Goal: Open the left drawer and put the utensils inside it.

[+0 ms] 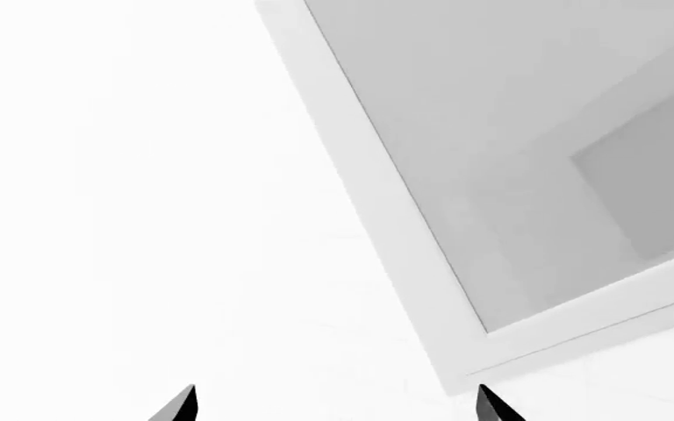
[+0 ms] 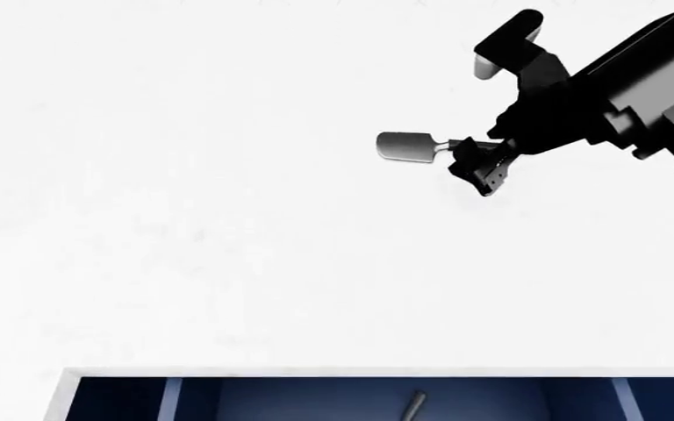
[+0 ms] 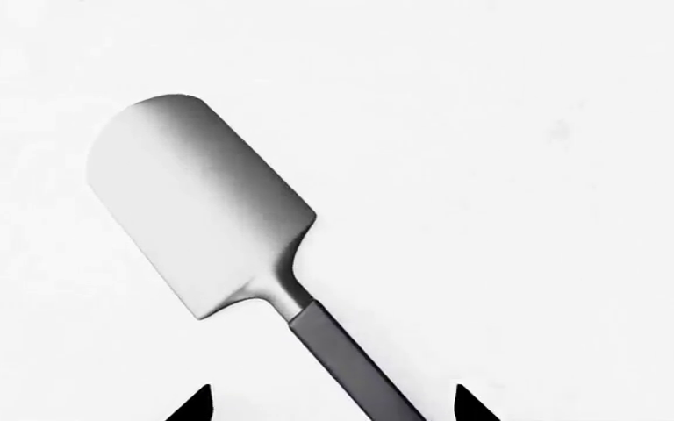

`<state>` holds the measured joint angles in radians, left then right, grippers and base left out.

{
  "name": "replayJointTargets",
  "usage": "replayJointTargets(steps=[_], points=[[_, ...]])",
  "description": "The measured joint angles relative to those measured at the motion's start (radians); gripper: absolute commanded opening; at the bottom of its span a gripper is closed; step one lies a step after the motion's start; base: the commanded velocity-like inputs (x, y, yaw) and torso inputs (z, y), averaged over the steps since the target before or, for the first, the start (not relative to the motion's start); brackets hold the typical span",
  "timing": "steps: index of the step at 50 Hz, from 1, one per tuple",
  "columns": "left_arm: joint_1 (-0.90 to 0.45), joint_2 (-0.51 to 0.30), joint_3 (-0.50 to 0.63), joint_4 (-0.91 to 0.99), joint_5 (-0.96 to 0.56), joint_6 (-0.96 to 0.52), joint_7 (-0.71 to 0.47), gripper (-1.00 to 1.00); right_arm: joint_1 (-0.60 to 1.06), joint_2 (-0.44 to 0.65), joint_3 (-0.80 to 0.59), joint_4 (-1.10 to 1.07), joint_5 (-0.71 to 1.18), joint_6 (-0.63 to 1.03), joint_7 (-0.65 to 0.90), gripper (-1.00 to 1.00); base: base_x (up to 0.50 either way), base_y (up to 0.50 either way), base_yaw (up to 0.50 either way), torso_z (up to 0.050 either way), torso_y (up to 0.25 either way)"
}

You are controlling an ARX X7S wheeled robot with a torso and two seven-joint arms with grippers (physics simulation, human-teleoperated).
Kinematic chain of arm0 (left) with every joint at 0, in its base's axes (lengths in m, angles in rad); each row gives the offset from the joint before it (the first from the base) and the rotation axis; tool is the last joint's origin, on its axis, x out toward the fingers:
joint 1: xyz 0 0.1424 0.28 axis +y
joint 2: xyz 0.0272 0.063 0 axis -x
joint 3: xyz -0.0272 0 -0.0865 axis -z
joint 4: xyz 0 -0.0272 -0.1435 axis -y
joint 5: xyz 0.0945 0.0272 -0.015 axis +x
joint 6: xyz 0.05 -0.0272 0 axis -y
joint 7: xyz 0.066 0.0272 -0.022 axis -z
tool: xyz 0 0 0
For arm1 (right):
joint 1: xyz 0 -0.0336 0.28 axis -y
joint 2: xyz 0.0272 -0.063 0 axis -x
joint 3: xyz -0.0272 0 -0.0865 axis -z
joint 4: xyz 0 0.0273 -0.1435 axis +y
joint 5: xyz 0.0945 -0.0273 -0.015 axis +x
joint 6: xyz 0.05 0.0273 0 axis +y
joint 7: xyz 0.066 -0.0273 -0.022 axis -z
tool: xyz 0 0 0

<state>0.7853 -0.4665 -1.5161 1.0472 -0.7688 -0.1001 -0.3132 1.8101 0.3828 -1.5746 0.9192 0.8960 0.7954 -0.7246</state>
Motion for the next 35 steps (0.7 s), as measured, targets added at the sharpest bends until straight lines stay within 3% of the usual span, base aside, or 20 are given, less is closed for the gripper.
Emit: replayJointTargets(steps=[14,35], points=[[0.0,-0.003,0.048,0.0,0.03,0.015,-0.006,1.0,-0.015,-0.095,0.053,0.212,-0.039,0.008,-0.063,1.0,0.0,0.0,0.0,-0.003,-0.009],[0.0,0.01,0.103,0.0,0.079,0.041,-0.01,1.0,-0.04,-0.194,0.433,0.324,-0.459,0.138,-0.129,1.0,0.0,0.0,0.0,-0.004,-0.011]])
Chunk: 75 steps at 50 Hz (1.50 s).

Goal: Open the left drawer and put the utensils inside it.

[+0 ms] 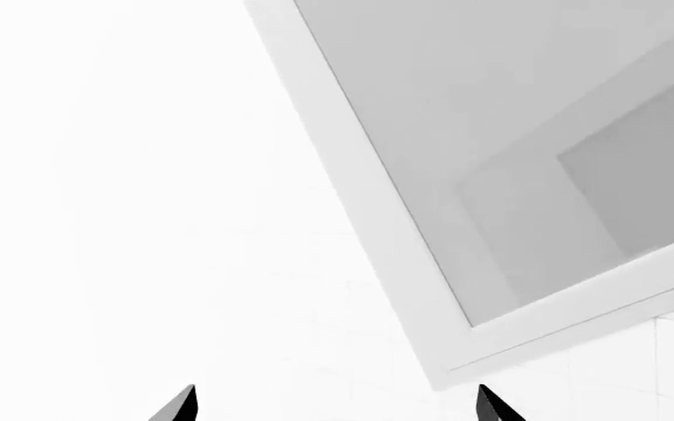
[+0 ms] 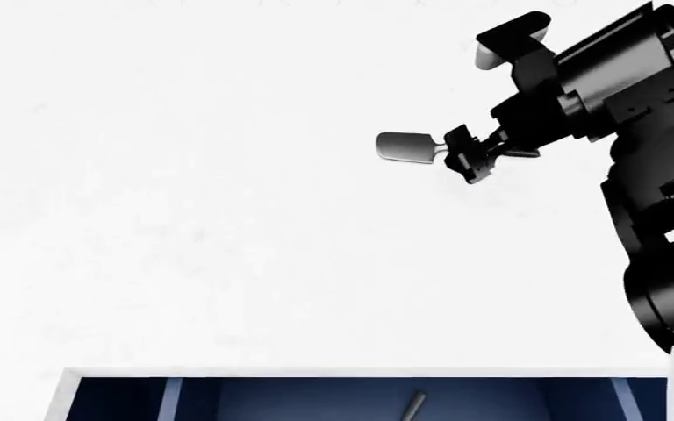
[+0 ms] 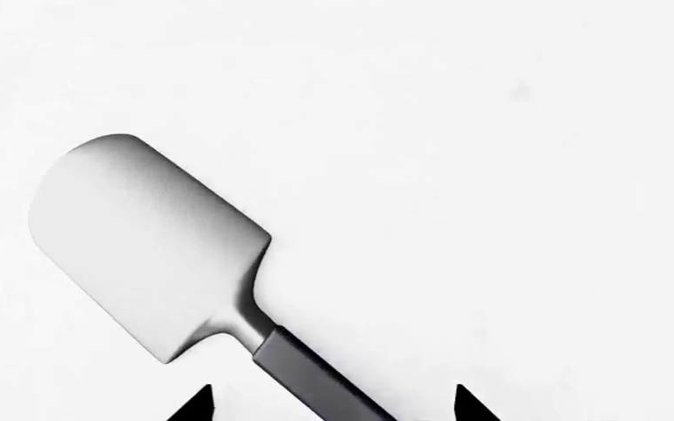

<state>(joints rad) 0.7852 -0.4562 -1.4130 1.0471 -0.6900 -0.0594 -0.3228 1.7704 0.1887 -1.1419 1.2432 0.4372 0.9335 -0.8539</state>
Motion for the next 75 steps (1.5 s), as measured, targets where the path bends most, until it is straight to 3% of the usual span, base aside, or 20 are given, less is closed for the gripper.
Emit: replayJointTargets(steps=[5,6,28,75], points=[[0.0,0.0,0.005,0.0,0.005,0.003,-0.001,1.0,-0.008,-0.009,0.084,-0.001,-0.1,0.017,-0.02,1.0,0.0,0.0,0.0,-0.004,-0.01],[0.0,0.0,0.006,0.0,0.006,0.003,-0.001,1.0,-0.01,-0.01,0.099,-0.001,-0.117,0.019,-0.023,-1.0,0.0,0.0,0.0,-0.011,-0.011],[0.0,-0.002,0.024,0.0,0.021,0.01,-0.009,1.0,-0.033,-0.033,0.26,-0.026,-0.328,0.054,-0.114,-1.0,0.0,0.0,0.0,-0.004,-0.012],[0.0,0.01,0.039,0.0,0.034,0.012,-0.008,1.0,-0.04,-0.067,0.299,-0.055,-0.441,0.095,-0.183,-1.0,0.0,0.0,0.0,-0.004,-0.012]])
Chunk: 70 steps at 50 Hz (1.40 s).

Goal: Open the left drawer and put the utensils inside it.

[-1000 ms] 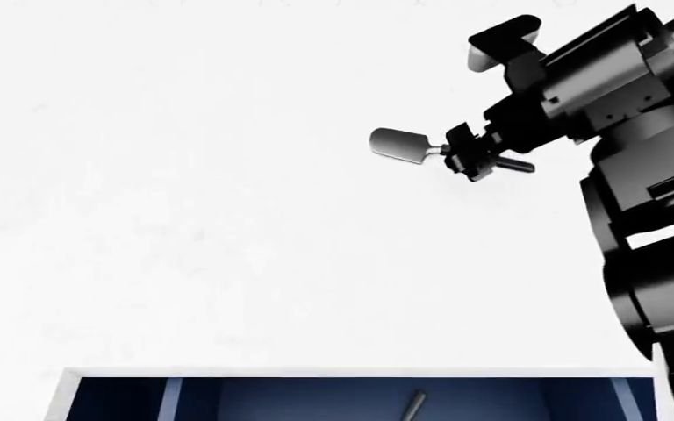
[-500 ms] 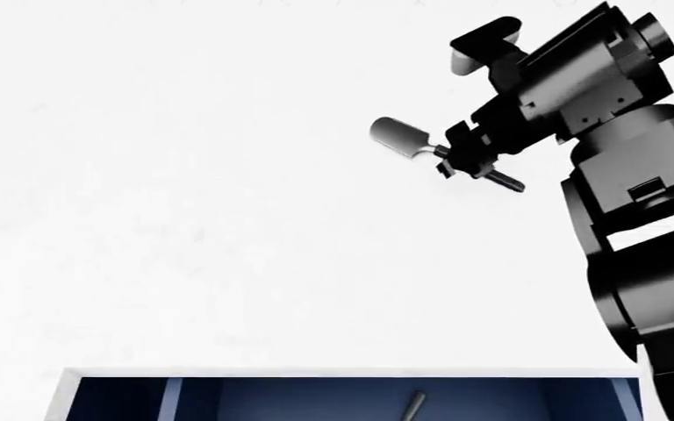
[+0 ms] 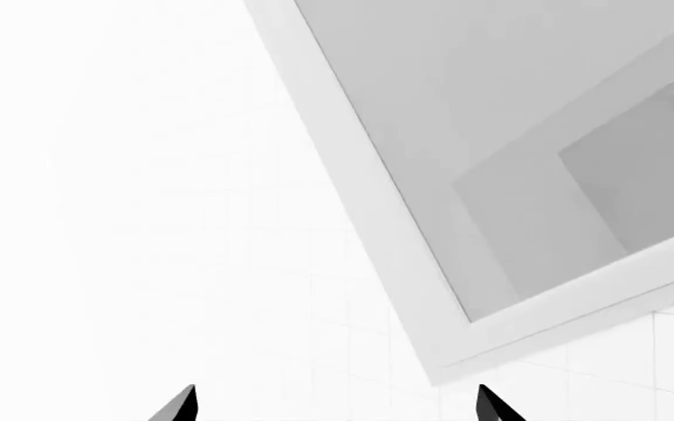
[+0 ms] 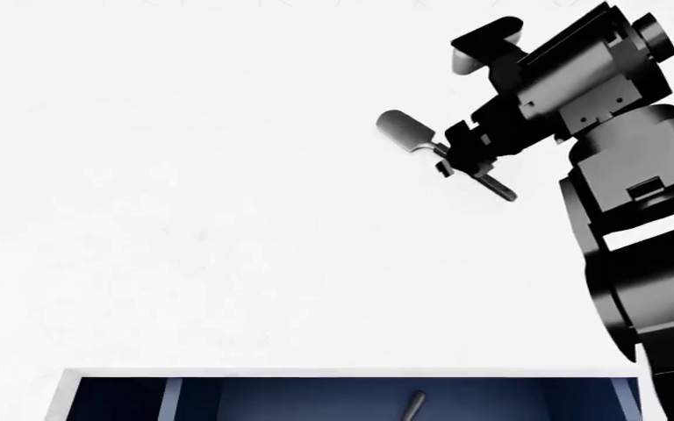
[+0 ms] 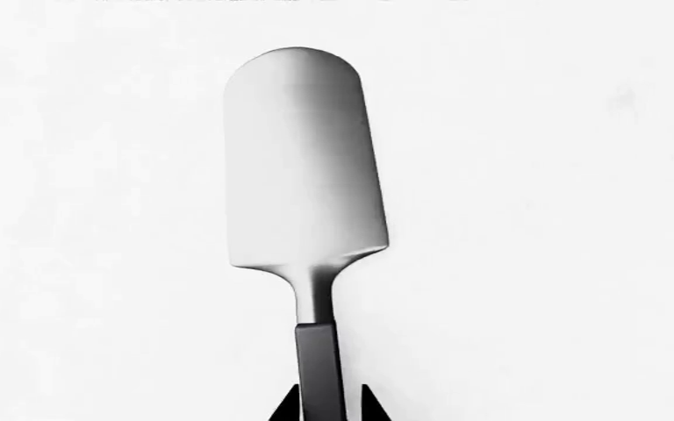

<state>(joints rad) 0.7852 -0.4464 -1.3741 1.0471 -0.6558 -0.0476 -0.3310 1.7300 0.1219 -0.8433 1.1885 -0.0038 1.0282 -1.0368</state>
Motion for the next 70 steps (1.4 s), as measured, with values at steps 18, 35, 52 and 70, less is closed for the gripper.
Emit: replayJointTargets(steps=[18,35,52,70], points=[[0.0,0.003,-0.01,0.0,-0.008,-0.004,0.001,1.0,0.001,0.034,0.069,0.056,0.078,-0.056,0.086,-1.0,0.01,0.0,0.0,-0.004,-0.013],[0.0,0.008,-0.044,0.0,-0.042,0.0,0.01,1.0,-0.108,0.129,0.193,-0.239,0.14,0.076,0.3,-1.0,0.0,0.0,0.0,-0.001,-0.002],[0.0,0.006,-0.091,0.0,-0.102,0.013,0.024,1.0,-0.159,0.229,0.193,-0.668,0.188,0.33,0.319,-1.0,0.0,0.0,0.0,0.0,0.0],[0.0,0.001,-0.162,0.0,-0.23,0.002,0.045,1.0,-0.177,0.274,0.184,-0.881,0.24,0.469,0.3,-1.0,0.0,0.0,0.0,0.0,0.206]])
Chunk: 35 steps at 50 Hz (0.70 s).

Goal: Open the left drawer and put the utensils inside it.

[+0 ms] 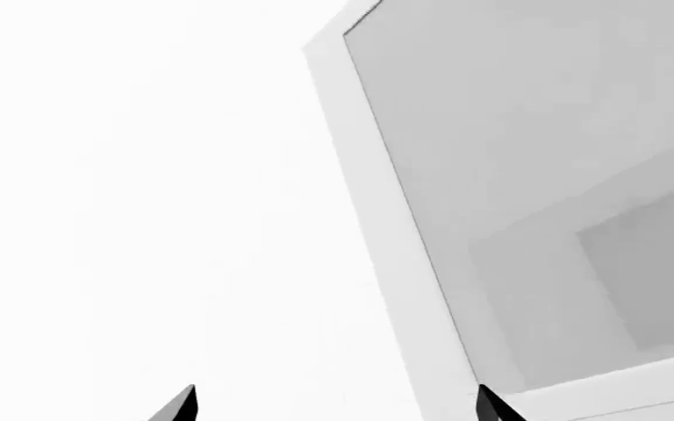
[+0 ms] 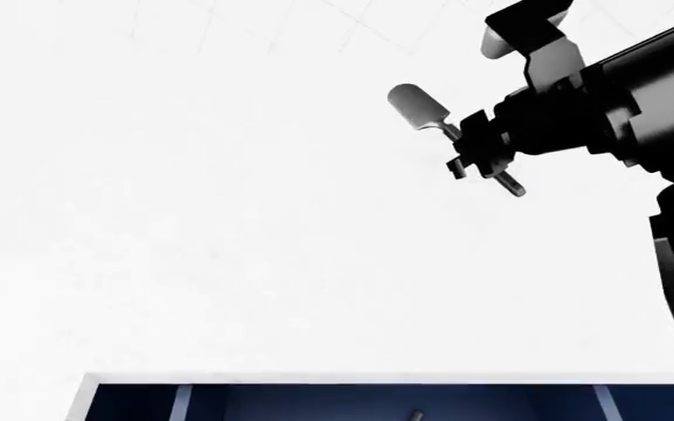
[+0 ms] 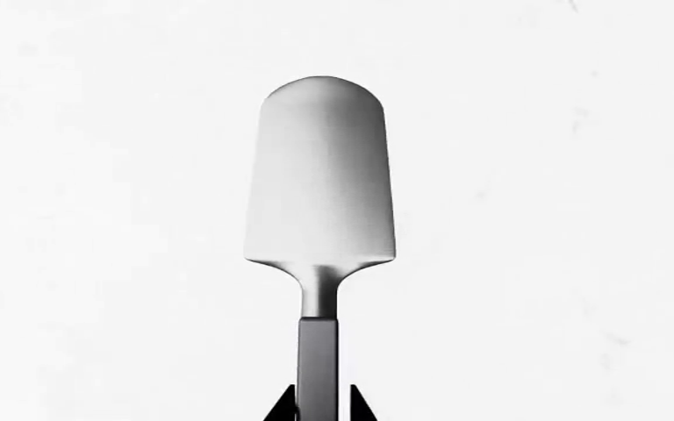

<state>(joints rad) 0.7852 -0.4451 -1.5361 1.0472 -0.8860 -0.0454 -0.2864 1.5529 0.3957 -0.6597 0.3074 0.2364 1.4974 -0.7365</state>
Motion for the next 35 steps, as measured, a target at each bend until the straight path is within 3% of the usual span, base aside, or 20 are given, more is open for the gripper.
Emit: replayJointTargets(steps=[10,14,35], points=[[0.0,0.002,-0.006,0.0,-0.015,0.006,0.003,1.0,-0.012,0.017,0.0,-0.065,0.032,0.039,0.002,-1.0,0.0,0.0,0.0,0.0,0.25],[0.0,0.001,-0.01,0.0,-0.02,0.004,-0.001,1.0,-0.01,0.033,-0.009,-0.095,0.1,0.051,0.039,-1.0,0.0,0.0,0.0,0.0,0.045],[0.0,-0.008,-0.022,0.0,-0.029,-0.007,-0.022,1.0,0.085,0.224,-0.142,-0.343,0.978,0.062,0.607,-1.0,0.0,0.0,0.0,0.0,0.0]])
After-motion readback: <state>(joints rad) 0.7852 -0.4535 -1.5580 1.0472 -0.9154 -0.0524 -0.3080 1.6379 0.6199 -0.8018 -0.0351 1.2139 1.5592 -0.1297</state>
